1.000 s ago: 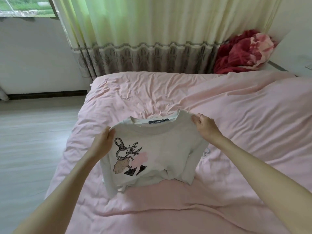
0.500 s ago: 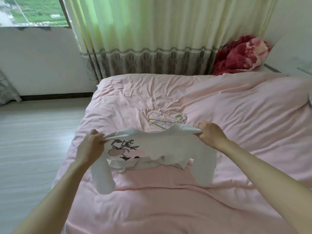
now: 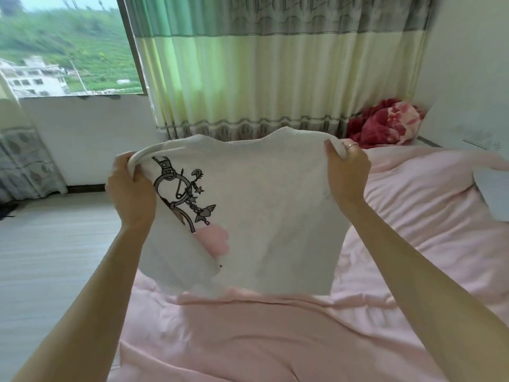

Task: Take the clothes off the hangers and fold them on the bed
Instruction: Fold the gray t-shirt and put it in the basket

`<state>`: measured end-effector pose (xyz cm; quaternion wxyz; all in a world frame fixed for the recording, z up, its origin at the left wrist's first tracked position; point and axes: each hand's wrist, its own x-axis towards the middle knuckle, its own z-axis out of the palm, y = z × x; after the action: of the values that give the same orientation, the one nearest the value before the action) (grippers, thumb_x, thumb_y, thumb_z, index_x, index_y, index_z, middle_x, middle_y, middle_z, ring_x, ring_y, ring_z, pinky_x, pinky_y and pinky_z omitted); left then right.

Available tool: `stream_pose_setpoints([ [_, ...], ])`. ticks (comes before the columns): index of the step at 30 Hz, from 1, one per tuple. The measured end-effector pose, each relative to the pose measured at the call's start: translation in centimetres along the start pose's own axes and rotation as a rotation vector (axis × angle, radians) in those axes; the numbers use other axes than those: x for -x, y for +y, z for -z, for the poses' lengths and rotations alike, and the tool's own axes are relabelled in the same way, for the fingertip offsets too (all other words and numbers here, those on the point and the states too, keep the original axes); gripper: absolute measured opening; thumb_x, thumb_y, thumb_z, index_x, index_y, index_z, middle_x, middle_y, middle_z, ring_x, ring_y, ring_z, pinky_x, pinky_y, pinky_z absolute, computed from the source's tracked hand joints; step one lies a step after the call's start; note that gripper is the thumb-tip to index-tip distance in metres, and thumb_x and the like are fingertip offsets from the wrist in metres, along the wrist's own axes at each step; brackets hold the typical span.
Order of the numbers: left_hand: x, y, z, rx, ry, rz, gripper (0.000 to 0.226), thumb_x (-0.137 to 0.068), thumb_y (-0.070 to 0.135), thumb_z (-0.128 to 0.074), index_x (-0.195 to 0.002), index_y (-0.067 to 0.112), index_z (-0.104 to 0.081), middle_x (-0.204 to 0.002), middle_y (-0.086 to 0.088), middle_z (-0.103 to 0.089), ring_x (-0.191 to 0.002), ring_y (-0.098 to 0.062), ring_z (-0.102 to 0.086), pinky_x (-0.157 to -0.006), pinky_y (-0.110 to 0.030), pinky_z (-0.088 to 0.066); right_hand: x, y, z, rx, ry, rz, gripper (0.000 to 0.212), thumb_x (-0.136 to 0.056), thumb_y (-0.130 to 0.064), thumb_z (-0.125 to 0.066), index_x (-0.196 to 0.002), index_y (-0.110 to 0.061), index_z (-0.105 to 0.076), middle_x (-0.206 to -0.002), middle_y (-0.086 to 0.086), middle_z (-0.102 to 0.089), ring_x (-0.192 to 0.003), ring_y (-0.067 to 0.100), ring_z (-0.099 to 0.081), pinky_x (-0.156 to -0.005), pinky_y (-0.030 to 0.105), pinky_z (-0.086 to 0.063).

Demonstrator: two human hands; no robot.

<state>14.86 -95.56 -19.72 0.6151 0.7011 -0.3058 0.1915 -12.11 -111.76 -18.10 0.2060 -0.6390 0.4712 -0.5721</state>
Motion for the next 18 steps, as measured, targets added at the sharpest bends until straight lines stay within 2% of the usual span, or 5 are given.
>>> stream_pose_setpoints([
  [2,-1.0,1.4,1.0,0.030,0.060,-0.033,0.025,-0.092,0.006,-0.043,-0.109,0.001,-0.061,-0.082,0.001,-0.056,-0.067,-0.009,-0.048,-0.058,-0.017,-0.036,-0.4,-1.9,1.5,0.070,0.034,0.043,0.030,-0.089,-0.039,-0.052,-0.068,-0.018,-0.051,-0.060,-0.008,-0.045,-0.071,0.021,-0.045,-0.066,0.028,-0.029],
  [5,-1.5,2.2,2.0,0.007,0.087,-0.064,0.027,-0.090,0.011,-0.043,-0.106,0.002,-0.062,-0.081,-0.005,-0.057,-0.065,-0.016,-0.048,-0.062,-0.025,-0.036,-0.7,-3.5,2.9,0.171,0.073,0.105,0.033,-0.074,-0.048,-0.043,-0.056,-0.021,-0.037,-0.052,-0.006,-0.037,-0.066,0.023,-0.041,-0.064,0.030,-0.030],
  [11,0.1,-0.5,1.2,-0.077,-0.090,-0.049,0.021,-0.091,0.010,-0.044,-0.095,0.000,-0.062,-0.071,-0.009,-0.055,-0.060,-0.023,-0.044,-0.051,-0.026,-0.031,0.7,-0.2,1.6,0.268,-0.007,0.162,0.036,-0.073,-0.047,-0.040,-0.071,-0.014,-0.056,-0.063,0.006,-0.057,-0.069,0.029,-0.052,-0.066,0.034,-0.038],
  [14,0.4,-3.4,-0.8,-0.144,-0.219,-0.001,0.020,-0.092,0.009,-0.042,-0.096,0.005,-0.061,-0.078,-0.012,-0.058,-0.072,-0.028,-0.049,-0.062,-0.032,-0.037,0.6,2.6,-0.4,0.347,-0.121,0.116,0.036,-0.077,-0.042,-0.039,-0.064,-0.010,-0.046,-0.057,0.000,-0.049,-0.067,0.030,-0.050,-0.064,0.032,-0.031],
  [18,-0.2,-8.5,-4.5,-0.230,-0.390,0.098,0.026,-0.088,0.005,-0.040,-0.102,0.013,-0.060,-0.087,-0.013,-0.062,-0.081,-0.034,-0.055,-0.070,-0.042,-0.046,-0.5,6.9,-4.8,0.394,-0.279,0.033,0.027,-0.092,-0.031,-0.049,-0.082,-0.008,-0.060,-0.082,0.011,-0.064,-0.083,0.034,-0.057,-0.069,0.031,-0.034],
])
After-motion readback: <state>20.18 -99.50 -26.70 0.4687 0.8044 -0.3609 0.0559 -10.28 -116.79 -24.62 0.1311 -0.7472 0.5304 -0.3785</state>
